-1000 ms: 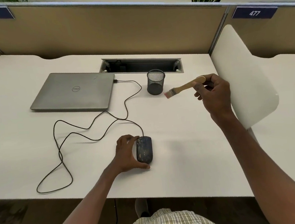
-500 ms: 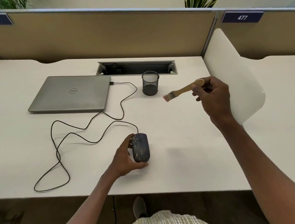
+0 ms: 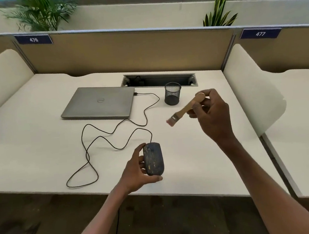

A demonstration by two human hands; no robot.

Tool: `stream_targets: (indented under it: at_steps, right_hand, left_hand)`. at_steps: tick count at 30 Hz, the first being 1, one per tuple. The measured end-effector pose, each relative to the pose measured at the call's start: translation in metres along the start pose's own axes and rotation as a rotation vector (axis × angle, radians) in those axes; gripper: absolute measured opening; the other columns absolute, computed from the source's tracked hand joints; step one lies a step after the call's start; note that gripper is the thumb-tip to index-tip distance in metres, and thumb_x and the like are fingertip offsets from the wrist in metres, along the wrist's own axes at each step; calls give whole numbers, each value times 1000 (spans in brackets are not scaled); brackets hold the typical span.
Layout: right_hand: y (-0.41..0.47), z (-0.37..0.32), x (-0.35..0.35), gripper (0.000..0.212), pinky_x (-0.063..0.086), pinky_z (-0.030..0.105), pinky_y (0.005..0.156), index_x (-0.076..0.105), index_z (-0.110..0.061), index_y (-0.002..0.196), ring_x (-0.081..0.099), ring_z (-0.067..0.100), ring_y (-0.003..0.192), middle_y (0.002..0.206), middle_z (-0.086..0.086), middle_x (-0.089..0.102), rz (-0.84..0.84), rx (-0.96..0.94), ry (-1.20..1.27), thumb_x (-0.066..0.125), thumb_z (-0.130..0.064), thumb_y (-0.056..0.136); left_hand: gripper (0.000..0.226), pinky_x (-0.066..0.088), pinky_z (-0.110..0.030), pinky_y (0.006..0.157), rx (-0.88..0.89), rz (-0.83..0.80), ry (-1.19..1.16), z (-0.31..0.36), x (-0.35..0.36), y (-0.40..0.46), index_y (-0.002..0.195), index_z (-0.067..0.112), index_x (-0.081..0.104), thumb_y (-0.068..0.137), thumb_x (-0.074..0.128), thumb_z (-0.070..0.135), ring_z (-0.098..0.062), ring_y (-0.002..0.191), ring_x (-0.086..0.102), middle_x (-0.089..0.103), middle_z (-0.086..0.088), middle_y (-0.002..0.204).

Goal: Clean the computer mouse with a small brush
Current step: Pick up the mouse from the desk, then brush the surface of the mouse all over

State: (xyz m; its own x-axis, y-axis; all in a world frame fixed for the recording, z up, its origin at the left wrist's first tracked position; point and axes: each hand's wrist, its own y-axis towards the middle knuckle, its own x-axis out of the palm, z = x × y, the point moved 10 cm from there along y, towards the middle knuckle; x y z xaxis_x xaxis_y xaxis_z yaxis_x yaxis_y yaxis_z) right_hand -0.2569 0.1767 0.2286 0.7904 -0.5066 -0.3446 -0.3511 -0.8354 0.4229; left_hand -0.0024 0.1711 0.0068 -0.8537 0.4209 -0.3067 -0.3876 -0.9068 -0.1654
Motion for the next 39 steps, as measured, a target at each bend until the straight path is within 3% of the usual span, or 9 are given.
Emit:
stream_targets:
  at_steps: [5, 8, 13, 17, 20, 24, 33, 39]
  right_hand:
    - [-53, -24, 40, 28, 64, 39, 69, 58, -16, 115, 75, 10, 66, 78, 0, 73, 40, 54, -82, 67, -6, 90]
    - [-87, -42, 68, 31, 64, 41, 68, 60, -14, 116, 75, 13, 66, 81, 4, 73, 83, 100, -117, 68, -4, 88]
    - [-143, -78, 110, 30, 64, 35, 67, 59, -10, 120, 76, 20, 68, 88, 10, 74, 136, 175, -217, 65, -7, 90]
    - [-178, -100, 134, 34, 64, 42, 70, 59, -6, 122, 74, 24, 67, 89, 10, 70, 143, 255, -269, 65, -3, 89]
    - [-200, -106, 142, 36, 63, 46, 73, 58, -5, 123, 74, 27, 69, 89, 10, 69, 141, 314, -279, 65, -3, 88]
    - [-220, -113, 148, 37, 61, 46, 77, 58, -5, 123, 74, 28, 68, 89, 12, 71, 118, 336, -319, 65, -4, 87]
    - [-236, -114, 129, 43, 57, 47, 81, 53, -2, 130, 70, 34, 81, 89, 16, 71, 20, 297, -467, 62, -7, 89]
    - [-235, -120, 102, 44, 58, 46, 80, 53, -1, 132, 71, 33, 80, 89, 16, 72, 58, 229, -504, 63, -7, 90]
  left_hand:
    - [124, 61, -22, 73, 61, -49, 4, -8, -30, -28, 138, 63, 29, 41, 102, 40, -9, 97, 74, 69, 6, 117]
    - [125, 60, -19, 72, 113, -116, 23, -15, -48, -51, 142, 58, 26, 43, 101, 43, -7, 95, 74, 71, 6, 115]
    - [125, 57, -14, 70, 148, -252, 20, -36, -78, -100, 144, 56, 23, 46, 100, 44, 5, 101, 68, 60, 17, 121]
    - [124, 57, -14, 75, 147, -328, 15, -47, -97, -136, 144, 58, 20, 50, 99, 38, 12, 102, 64, 56, 25, 119]
    - [125, 58, -17, 83, 159, -340, 32, -49, -103, -159, 144, 58, 20, 50, 99, 38, 10, 103, 64, 54, 28, 118]
    - [126, 55, -9, 77, 155, -347, 42, -53, -99, -182, 148, 52, 20, 52, 99, 32, 13, 95, 61, 48, 33, 114]
    - [133, 57, -13, 75, 132, -258, 3, -51, -73, -199, 155, 41, 18, 52, 100, 25, 1, 98, 65, 56, 17, 115]
    - [137, 55, -10, 68, 106, -210, 12, -56, -59, -206, 154, 46, 12, 52, 101, 27, 18, 91, 64, 55, 26, 107]
